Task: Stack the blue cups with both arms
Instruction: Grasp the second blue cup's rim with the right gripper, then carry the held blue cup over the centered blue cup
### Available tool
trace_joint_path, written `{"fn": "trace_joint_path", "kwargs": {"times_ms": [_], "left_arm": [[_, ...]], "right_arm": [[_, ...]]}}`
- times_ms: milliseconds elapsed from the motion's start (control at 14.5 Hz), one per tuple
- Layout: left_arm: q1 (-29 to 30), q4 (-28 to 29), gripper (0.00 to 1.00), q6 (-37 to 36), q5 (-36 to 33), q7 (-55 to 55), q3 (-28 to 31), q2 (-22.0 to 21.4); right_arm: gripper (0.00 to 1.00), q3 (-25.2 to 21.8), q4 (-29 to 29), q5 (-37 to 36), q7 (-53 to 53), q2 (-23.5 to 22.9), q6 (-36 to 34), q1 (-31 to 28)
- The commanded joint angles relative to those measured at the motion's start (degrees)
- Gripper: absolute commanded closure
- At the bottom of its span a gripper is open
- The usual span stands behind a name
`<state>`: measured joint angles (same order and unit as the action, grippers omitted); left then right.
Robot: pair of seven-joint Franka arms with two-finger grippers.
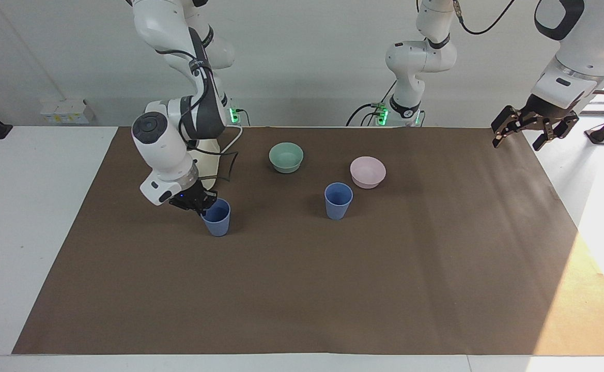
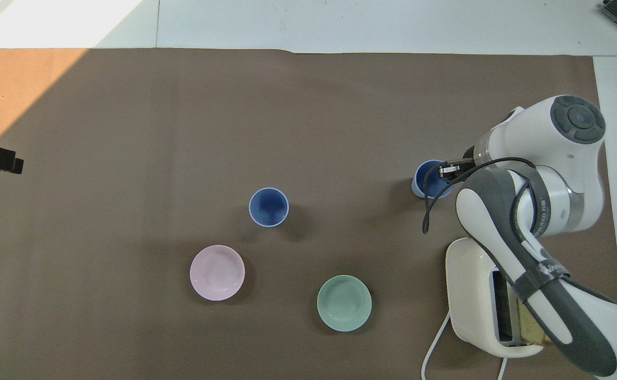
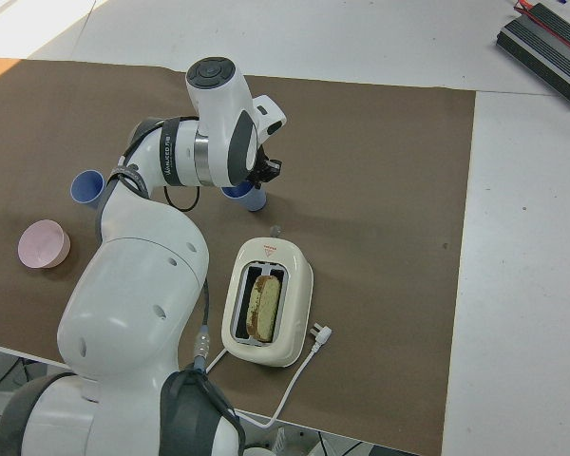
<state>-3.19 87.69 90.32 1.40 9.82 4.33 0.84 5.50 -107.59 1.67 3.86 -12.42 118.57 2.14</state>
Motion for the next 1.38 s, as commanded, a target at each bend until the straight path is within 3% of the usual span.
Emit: {"fn": "trace_joint_path", "kwargs": {"times_ms": [0,276,552,897,1310], "left_arm": [[0.82,-0.86,0.0,-1.38,-0.97,0.2,-0.72,-0.31],[0.3,-0.86,0.0,-1.2,-0.88,0.12,-0.81,-0.31],[0.64,-0.86,0.0,-1.2,-0.88,0.12,-0.81,-0.31],[0.65,-0.86,0.0,-1.2,-0.88,0.12,-0.81,-0.31],[0.65,-0.86,0.0,-1.2,-0.88,0.12,-0.81,-0.31]], "right_arm": [[1.0,1.18,7.64,0.44,2.63,-0.67,-6.58,1.55],[1.0,1.8,15.99,0.44,5.98,-2.43,-11.25,6.11],[1.0,1.89,23.73,2.18,20.37,-5.76,-12.4,13.84],[1.0,1.97,29.88,4.49,29.78,-8.84,-11.52,22.01],[1.0,4.0,27.97,5.28,32.26,-9.02,-11.43,23.87]]}}
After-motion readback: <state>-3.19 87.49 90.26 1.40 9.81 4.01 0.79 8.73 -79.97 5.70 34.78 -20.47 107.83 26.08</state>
